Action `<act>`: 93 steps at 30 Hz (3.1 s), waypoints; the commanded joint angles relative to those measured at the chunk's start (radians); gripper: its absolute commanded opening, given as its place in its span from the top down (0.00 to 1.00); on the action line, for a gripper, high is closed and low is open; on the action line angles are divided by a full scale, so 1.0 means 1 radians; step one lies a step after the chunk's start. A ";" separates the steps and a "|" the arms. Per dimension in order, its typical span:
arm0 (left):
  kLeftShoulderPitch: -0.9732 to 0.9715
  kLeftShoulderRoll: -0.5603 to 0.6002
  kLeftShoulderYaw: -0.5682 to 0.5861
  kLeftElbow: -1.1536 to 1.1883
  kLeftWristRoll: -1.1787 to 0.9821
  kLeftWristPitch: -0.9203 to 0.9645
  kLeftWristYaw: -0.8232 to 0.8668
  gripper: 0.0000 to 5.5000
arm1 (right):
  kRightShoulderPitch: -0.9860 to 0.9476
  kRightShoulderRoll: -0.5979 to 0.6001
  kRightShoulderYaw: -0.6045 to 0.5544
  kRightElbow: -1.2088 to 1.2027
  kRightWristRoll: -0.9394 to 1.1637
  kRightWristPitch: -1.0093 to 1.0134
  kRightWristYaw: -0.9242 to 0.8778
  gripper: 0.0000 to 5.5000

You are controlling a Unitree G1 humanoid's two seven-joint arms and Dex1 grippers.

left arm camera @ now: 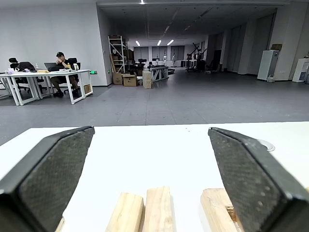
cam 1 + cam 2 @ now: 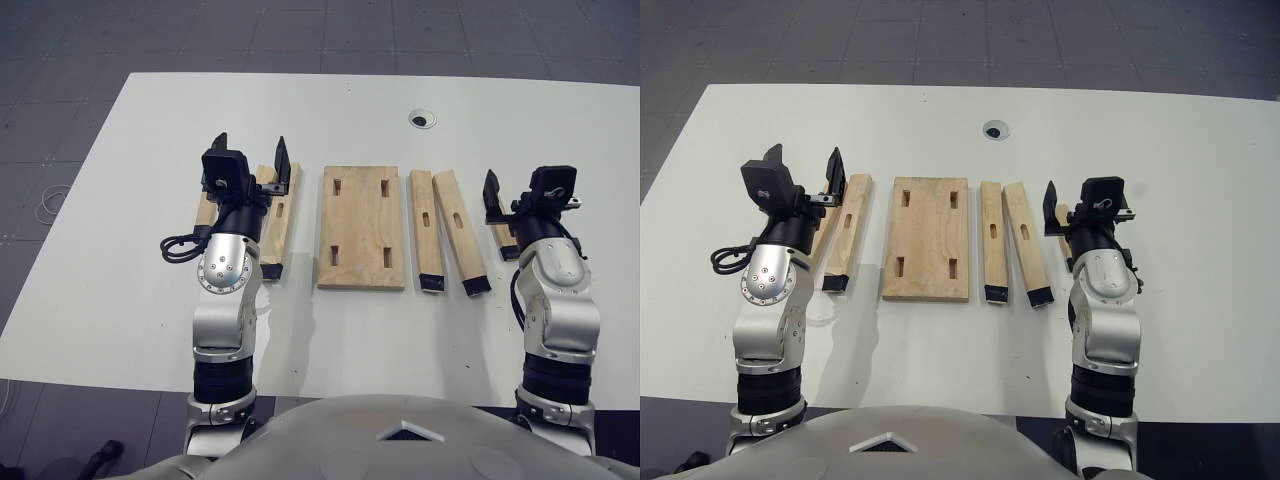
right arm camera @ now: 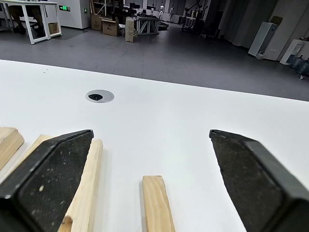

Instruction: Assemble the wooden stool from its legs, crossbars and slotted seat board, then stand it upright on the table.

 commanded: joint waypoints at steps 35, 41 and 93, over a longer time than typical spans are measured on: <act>-0.029 -0.008 -0.002 0.080 0.070 -0.200 0.009 0.21 | -0.087 0.038 0.094 0.094 -0.004 -0.322 -0.011 0.03; -0.034 -0.006 0.000 0.082 0.071 -0.195 0.006 0.21 | -0.092 0.038 0.087 0.100 -0.005 -0.310 -0.020 0.03; -0.003 -0.007 0.001 0.057 0.052 -0.164 -0.007 0.21 | 0.070 -0.089 -0.060 0.041 0.213 0.134 0.099 0.76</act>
